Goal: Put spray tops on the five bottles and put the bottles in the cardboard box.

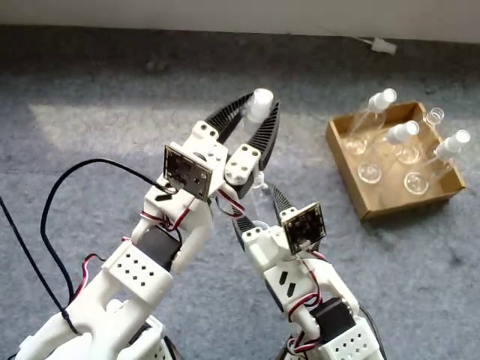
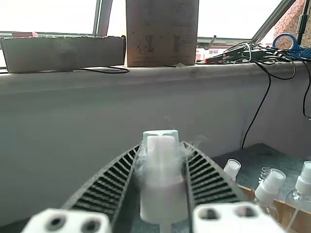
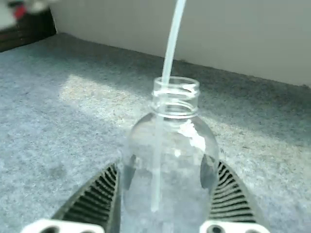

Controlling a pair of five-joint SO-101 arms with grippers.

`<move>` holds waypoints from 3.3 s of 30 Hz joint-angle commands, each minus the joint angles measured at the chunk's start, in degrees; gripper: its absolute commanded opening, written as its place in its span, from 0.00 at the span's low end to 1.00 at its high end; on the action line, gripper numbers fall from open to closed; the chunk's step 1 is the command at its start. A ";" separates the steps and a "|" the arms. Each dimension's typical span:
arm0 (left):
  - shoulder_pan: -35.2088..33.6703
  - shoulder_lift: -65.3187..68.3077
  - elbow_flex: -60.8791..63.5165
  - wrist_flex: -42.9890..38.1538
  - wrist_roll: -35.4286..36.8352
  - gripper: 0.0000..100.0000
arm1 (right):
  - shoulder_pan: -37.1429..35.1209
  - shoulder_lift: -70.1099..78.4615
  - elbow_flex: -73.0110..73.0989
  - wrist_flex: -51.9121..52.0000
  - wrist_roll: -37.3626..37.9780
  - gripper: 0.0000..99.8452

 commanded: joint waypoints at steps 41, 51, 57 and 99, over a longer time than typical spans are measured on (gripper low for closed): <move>2.24 -1.19 18.77 -11.43 21.98 0.01 | 7.78 -0.48 -5.93 11.03 -0.35 0.13; 4.53 -1.10 8.31 4.04 17.14 0.01 | 7.78 -0.48 -5.93 10.86 3.96 0.13; 4.70 -1.10 3.82 12.04 17.14 0.01 | 7.69 -0.48 -6.02 10.68 5.19 0.13; 6.20 -1.19 6.37 13.54 17.49 0.01 | 5.05 -0.57 -9.36 11.82 10.02 0.13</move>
